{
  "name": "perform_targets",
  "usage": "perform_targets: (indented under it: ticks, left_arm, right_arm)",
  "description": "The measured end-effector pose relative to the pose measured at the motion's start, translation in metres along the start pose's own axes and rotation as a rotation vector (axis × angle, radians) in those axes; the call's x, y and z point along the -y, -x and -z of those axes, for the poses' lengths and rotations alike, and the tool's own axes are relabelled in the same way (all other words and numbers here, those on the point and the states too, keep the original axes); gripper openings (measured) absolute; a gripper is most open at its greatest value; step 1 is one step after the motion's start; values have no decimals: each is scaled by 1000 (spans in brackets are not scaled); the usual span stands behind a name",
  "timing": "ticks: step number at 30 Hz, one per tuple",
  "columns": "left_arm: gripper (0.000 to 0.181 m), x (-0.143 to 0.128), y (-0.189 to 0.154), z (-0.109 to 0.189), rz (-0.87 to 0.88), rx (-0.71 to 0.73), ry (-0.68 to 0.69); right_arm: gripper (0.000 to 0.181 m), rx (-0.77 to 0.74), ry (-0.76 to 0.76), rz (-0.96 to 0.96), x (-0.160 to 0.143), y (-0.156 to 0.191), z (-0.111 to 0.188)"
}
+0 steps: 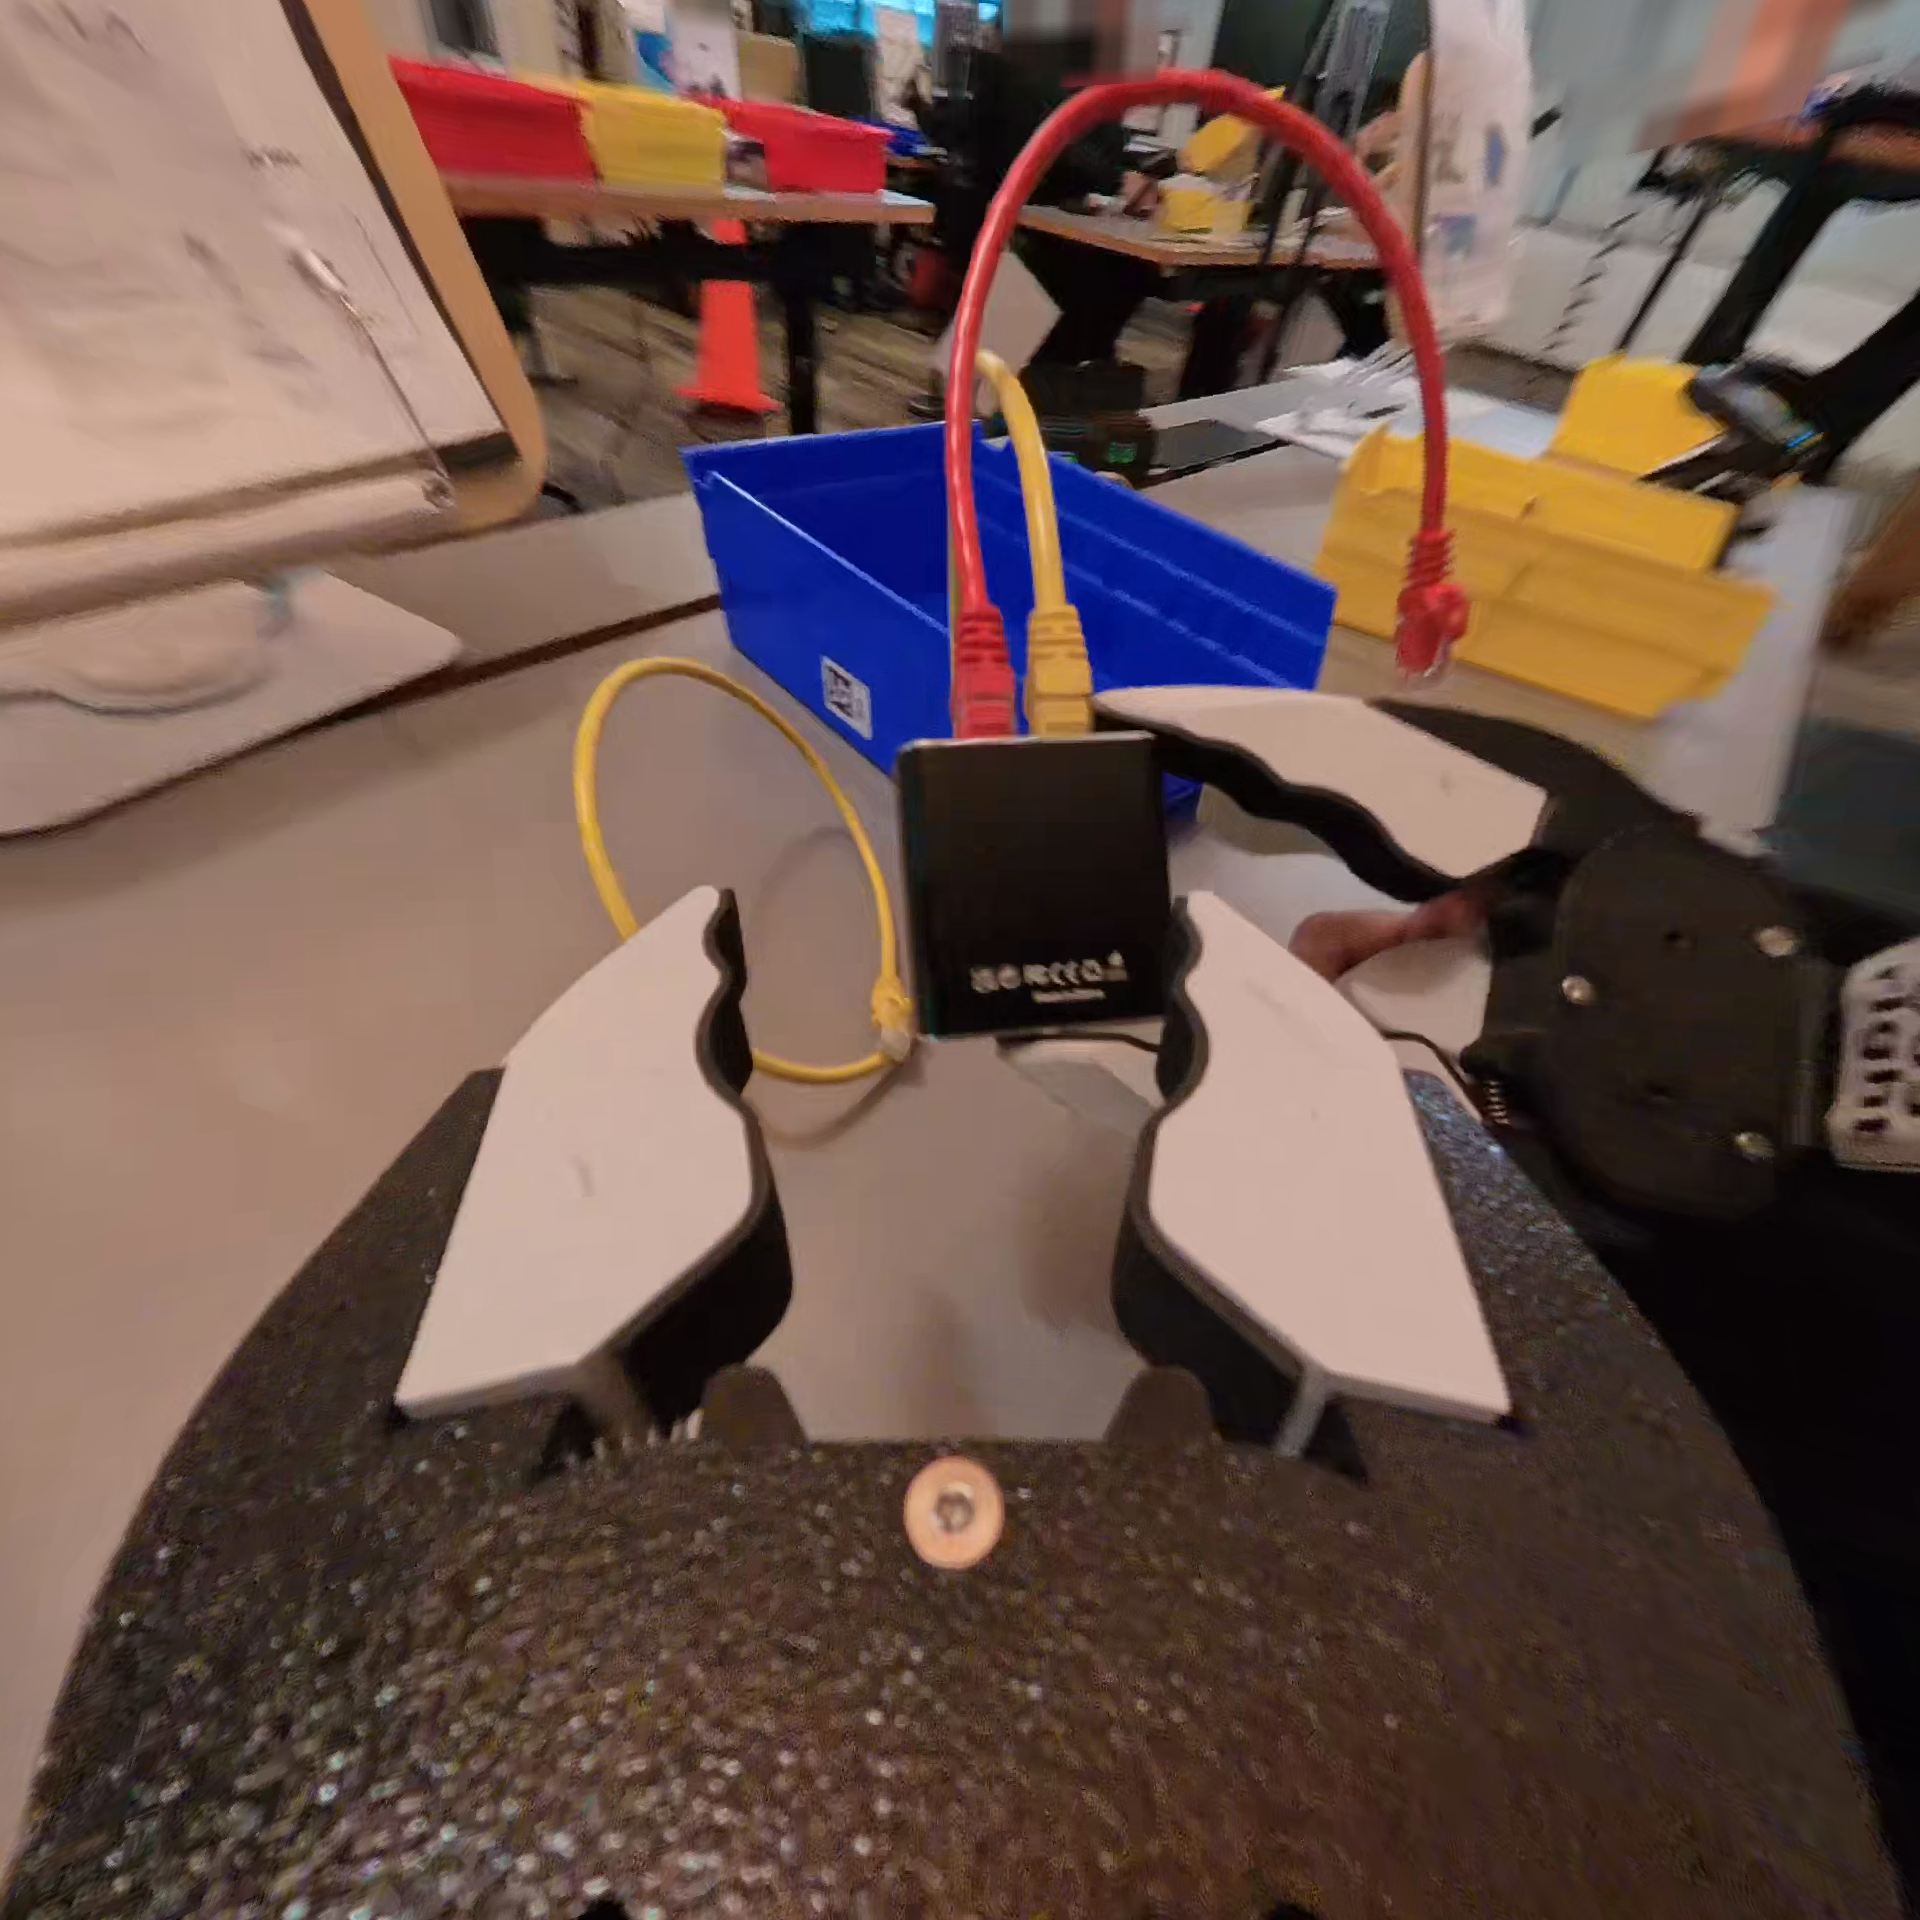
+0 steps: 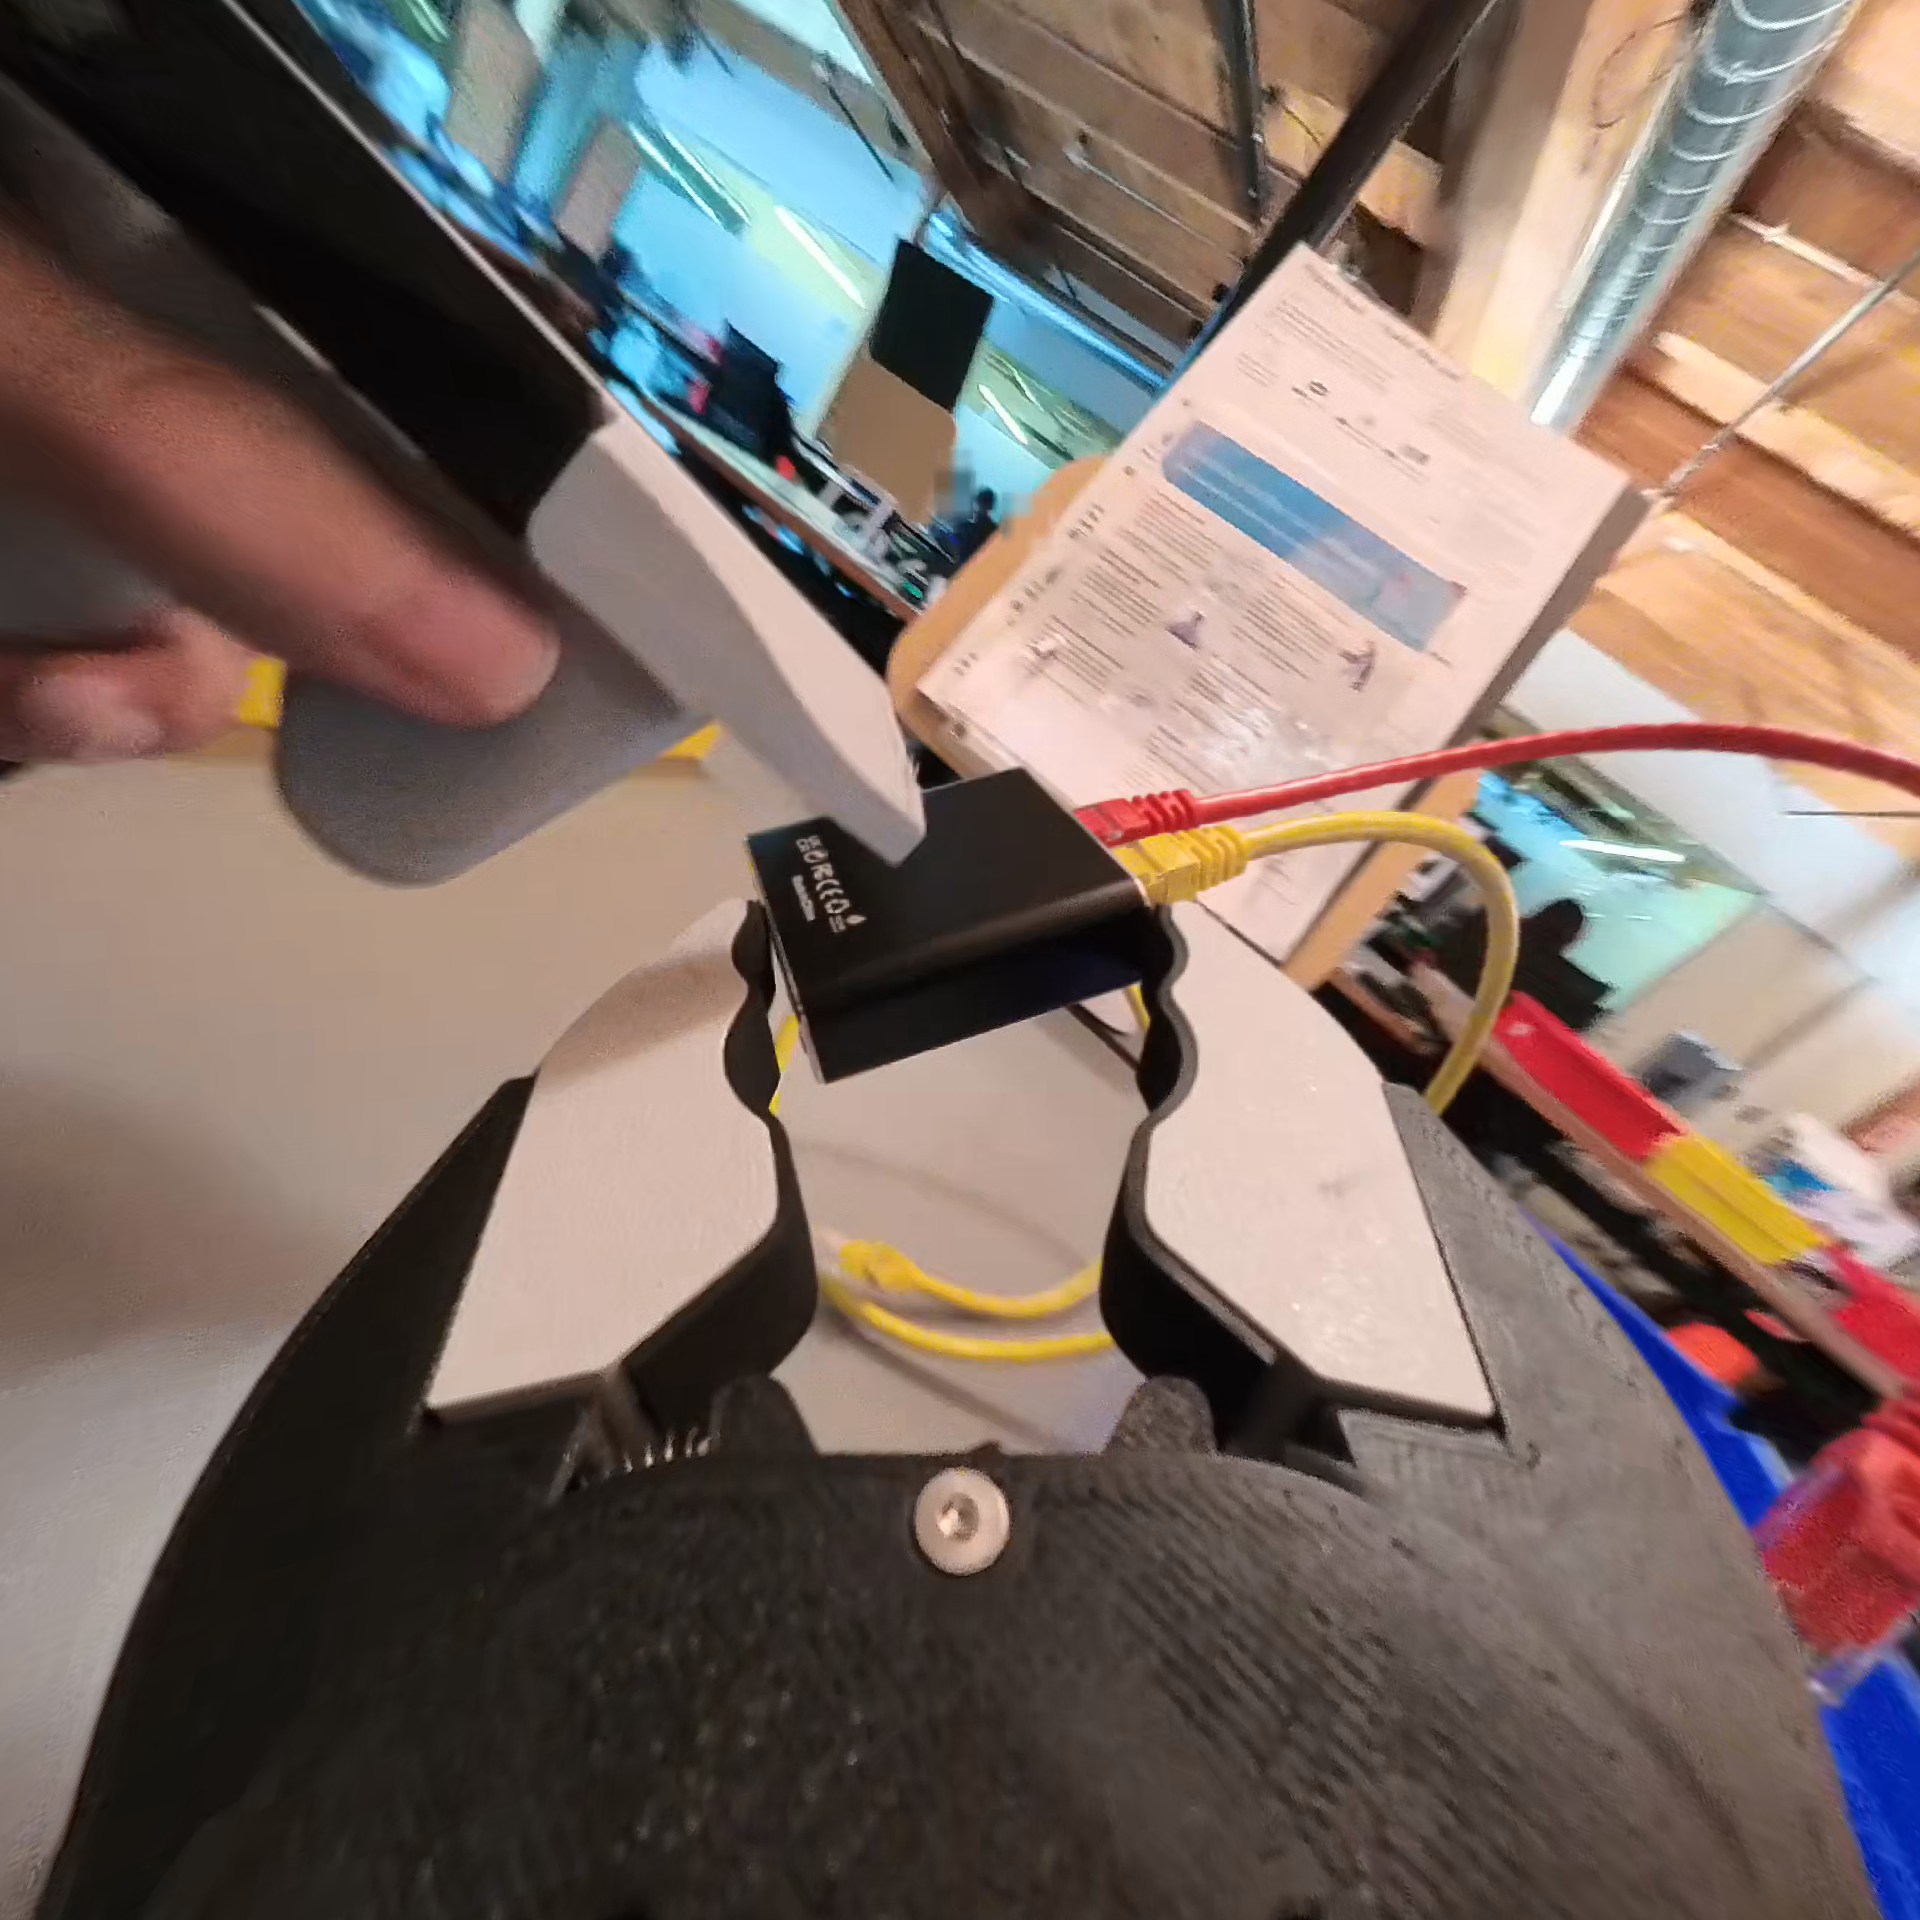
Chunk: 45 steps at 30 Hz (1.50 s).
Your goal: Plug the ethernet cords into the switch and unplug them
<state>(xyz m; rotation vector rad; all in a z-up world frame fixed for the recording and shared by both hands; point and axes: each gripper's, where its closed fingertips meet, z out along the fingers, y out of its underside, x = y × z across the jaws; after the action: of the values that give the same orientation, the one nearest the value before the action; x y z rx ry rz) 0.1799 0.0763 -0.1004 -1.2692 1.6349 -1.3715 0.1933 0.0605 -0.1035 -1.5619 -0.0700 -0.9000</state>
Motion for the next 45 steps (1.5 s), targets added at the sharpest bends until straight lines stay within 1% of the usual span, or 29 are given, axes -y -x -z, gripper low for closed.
perform_targets:
  ticks: [2, 4, 6, 8, 10, 13, 15, 17, 19, 23, 24, 26, 28, 30, 32, 34, 36, 37, 39, 40, 43, 45]
  left_arm:
    - [80, -10, -8, -3, -43, 28, 44]
    - [82, -19, -13, -9, -37, 17, 96]
    - [75, -22, -13, -12, -2, 12, 118]
    - [59, -24, -6, -12, -25, 16, 131]
    - [59, -22, -7, -11, -17, -21, 120]
    - [59, -22, -3, -10, -52, -46, 113]
    - [59, -22, 2, -7, -92, -51, 111]
    - [59, -20, 6, -4, -145, -48, 106]
    - [58, -16, 13, -1, -245, 2, 112]
    - [58, 4, 32, 10, -655, 204, 151]
    - [58, 10, 32, 12, -747, 228, 160]
    - [58, 19, 28, 13, -872, 238, 167]
    - [58, 27, 24, 14, -919, 226, 163]
    - [58, 31, 14, 14, -904, 159, 142]
    - [58, 33, 1, 15, -851, 66, 114]
    - [58, 34, -12, 18, -768, -45, 85]
    - [58, 34, -18, 23, -698, -142, 73]
    - [58, 36, -19, 26, -653, -187, 62]
    - [58, 32, -32, 33, -547, -356, 71]
    - [57, 31, -38, 36, -524, -416, 67]
    - [58, 12, -45, 36, -550, -499, 148]
    - [58, 1, -47, 35, -557, -556, 200]
  right_arm:
    - [69, -59, 34, 99, 0, 0, -2]
    - [69, -46, 37, 144, 4, 10, -4]
    - [68, -67, 46, 255, 6, 16, -4]
    - [68, -77, 61, 304, 6, 17, -3]
    - [68, -68, 45, 280, 7, 17, -3]
    - [66, -31, 28, 247, 8, 19, -3]
    - [64, 52, -14, 210, 10, 24, -1]
    - [62, 140, -64, 129, 12, 28, 3]
    - [61, 174, -133, 37, 16, 27, 6]
    - [69, 187, -197, -130, 14, 20, 6]
    - [69, 201, -203, -171, 11, 20, 6]
    - [69, 266, -209, -275, 7, 25, 5]
    - [74, 328, -208, -408, 2, 29, 3]
    - [75, 384, -224, -527, 1, 32, 2]
    - [80, 414, -255, -585, 3, 33, 4]
    - [84, 434, -331, -610, 12, 29, 10]
    - [88, 513, -400, -653, 27, 30, 21]
    - [92, 555, -396, -676, 31, 32, 23]
    - [99, 616, -354, -675, 30, 39, 24]
    - [98, 628, -350, -663, 30, 41, 24]
    - [98, 636, -458, -659, 45, 39, 32]
    - [97, 645, -472, -646, 49, 38, 35]
